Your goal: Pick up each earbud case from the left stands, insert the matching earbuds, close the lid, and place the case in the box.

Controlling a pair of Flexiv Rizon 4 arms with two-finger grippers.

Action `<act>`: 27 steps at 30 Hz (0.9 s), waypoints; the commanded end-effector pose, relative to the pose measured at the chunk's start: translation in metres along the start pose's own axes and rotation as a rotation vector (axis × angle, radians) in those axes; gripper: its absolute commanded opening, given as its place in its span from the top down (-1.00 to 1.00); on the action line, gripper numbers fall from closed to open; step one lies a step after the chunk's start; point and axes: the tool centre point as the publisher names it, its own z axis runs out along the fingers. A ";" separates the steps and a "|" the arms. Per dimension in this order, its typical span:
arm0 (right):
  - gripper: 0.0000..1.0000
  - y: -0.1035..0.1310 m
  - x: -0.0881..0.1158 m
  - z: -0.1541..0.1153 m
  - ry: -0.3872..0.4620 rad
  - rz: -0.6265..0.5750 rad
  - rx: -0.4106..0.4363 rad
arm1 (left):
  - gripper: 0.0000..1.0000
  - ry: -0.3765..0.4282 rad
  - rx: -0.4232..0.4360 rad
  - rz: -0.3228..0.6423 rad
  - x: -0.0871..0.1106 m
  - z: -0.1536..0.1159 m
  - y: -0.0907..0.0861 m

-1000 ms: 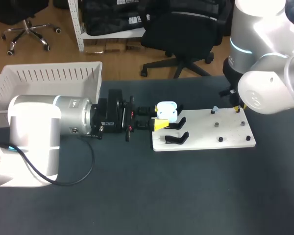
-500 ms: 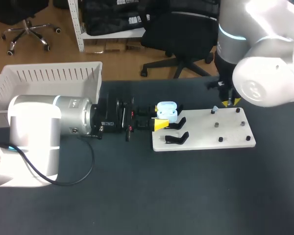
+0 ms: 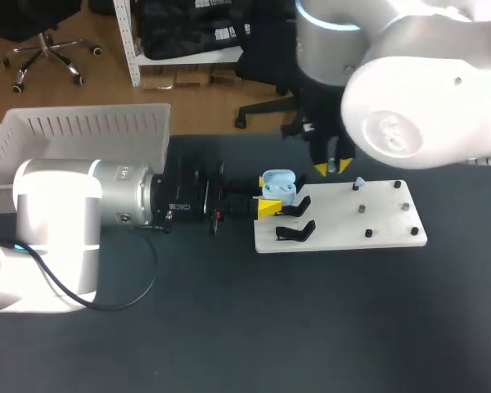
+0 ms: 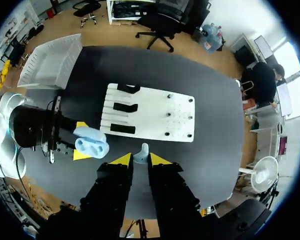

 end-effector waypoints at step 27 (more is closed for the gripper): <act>1.00 0.055 -0.001 -0.032 0.032 0.499 -0.134 | 1.00 -0.003 -0.007 0.004 0.001 0.000 -0.002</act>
